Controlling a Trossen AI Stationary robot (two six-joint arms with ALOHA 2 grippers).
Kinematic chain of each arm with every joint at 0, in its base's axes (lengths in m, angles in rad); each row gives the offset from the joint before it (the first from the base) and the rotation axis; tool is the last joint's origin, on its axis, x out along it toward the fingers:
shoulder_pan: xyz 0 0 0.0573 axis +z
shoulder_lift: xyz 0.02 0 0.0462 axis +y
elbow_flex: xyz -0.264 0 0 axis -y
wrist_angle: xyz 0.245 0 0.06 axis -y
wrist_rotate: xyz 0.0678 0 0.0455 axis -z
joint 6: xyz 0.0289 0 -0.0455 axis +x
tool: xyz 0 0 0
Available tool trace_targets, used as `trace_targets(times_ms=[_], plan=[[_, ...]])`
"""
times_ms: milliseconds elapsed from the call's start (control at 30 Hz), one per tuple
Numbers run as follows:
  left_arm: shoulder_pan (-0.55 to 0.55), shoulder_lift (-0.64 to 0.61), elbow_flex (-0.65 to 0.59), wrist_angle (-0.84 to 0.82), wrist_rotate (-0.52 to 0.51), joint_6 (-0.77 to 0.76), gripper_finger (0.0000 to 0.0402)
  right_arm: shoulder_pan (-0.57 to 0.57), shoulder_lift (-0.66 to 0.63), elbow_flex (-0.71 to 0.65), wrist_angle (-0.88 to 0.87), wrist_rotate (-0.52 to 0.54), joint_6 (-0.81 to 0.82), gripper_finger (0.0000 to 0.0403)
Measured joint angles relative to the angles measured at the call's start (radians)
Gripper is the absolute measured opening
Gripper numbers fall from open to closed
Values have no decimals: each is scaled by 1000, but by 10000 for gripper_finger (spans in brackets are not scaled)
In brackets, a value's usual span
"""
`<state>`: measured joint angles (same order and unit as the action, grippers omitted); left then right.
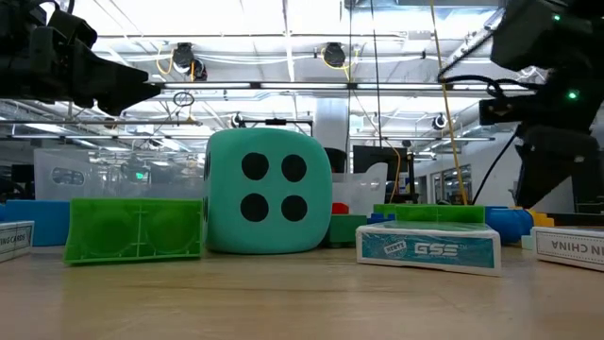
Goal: Pick & Place Toys
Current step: Put the yellow game piece into the right transparent bin
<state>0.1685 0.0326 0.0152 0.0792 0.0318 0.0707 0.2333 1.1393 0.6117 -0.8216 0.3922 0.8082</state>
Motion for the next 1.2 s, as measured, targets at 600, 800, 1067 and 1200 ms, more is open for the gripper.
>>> trace_targets(times_ms=[600,800,1067,1200], plan=[[0,0,0,0,0,0,274,-78,95,25,116,-159,277,231],[0,0,0,0,0,0,274,-99,152,27,115,-167,214,231],[0,0,0,0,0,0,274,-81,158,22,282,-99,-217,231],[0,0,0,0,0,0,274,-60,159,20,362,-92,-391,231]])
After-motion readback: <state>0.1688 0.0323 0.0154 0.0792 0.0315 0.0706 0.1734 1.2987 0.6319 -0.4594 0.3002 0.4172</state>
